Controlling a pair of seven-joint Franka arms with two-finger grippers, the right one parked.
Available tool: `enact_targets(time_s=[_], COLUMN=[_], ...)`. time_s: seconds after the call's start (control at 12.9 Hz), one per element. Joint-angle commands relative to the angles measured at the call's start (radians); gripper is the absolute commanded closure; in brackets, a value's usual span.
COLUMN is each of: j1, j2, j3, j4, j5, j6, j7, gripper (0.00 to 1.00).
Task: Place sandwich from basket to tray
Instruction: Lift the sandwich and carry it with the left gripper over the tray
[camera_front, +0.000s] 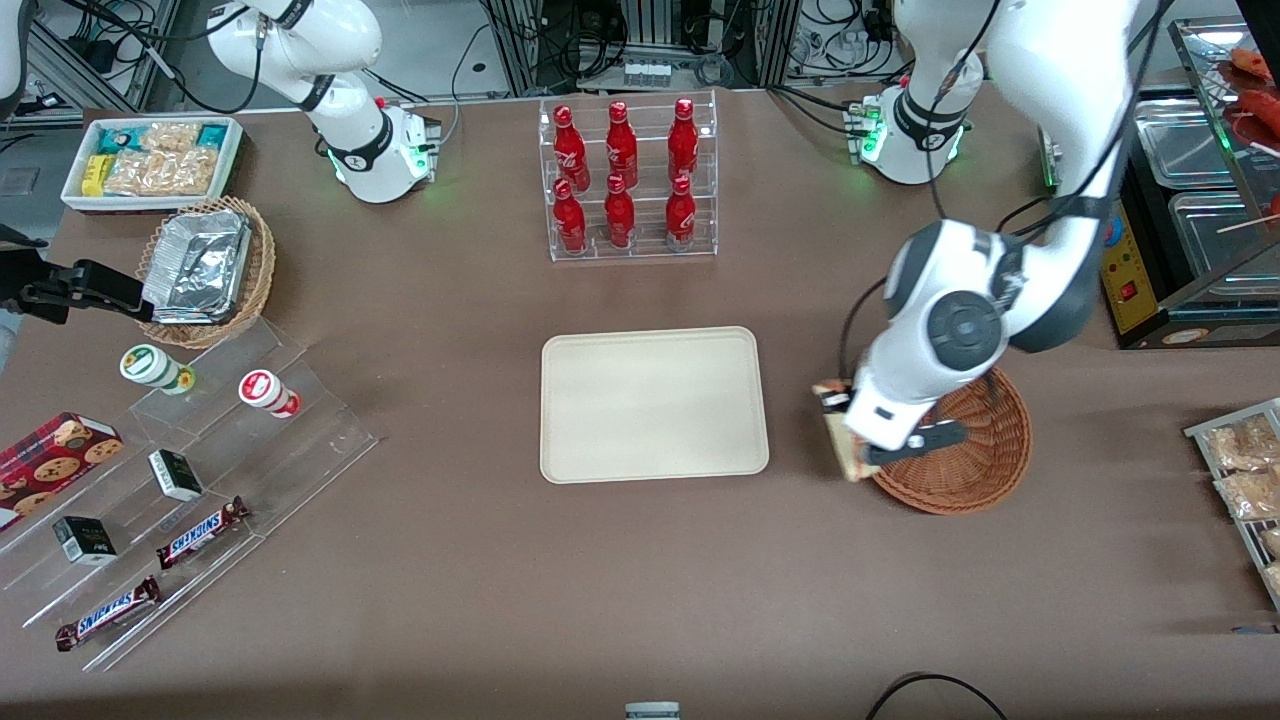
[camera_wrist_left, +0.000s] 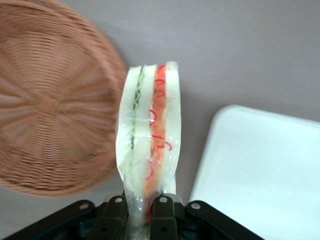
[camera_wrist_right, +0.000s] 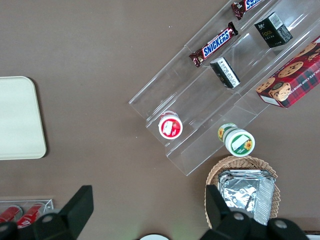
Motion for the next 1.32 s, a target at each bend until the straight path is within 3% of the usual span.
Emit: enact_targets(time_s=[0.0, 0.46, 0.85, 1.24], j1=[-0.087, -0.262, -0.362, -0.394], j2=[0.131, 0.282, 0.308, 0.349], j3=[0.000, 0.001, 0.006, 0.006], j4=[0.181, 0.346, 0.344, 0.343], j5=[-0.028, -0.018, 0.048, 0.057], j6=[-0.056, -0.047, -0.031, 0.007], j7=[0.002, -0.167, -0.325, -0.377], gripper=[1.00, 1.00, 1.00, 1.00])
